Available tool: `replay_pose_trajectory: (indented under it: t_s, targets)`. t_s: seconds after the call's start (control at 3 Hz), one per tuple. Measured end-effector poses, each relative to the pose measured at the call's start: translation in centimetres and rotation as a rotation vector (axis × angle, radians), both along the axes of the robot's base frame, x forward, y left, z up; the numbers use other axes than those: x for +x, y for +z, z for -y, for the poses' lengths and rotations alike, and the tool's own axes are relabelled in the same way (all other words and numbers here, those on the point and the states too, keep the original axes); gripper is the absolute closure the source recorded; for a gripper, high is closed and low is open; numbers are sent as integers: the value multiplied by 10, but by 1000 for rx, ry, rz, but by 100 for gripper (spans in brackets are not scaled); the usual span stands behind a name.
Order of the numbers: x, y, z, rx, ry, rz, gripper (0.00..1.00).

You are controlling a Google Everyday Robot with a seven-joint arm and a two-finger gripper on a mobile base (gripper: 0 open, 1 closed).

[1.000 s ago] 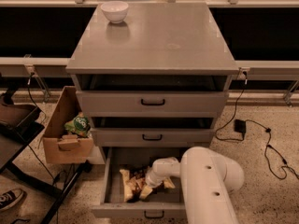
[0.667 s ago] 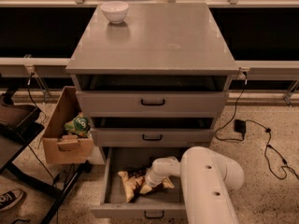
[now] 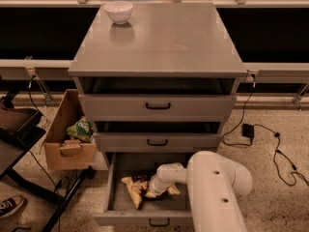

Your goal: Pick brown chip bag from bottom drawer and place on counter

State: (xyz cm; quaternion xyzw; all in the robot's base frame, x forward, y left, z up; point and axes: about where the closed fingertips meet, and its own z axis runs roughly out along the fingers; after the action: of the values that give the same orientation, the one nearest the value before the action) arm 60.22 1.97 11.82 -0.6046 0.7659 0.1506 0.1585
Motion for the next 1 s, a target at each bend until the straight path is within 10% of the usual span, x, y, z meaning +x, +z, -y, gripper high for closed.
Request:
replay_pose_trajectory:
  t_s: [0.33, 1.0]
  targets:
    - [0, 4, 0, 0, 0, 0, 100]
    - [52, 94, 67, -169, 25, 201, 100]
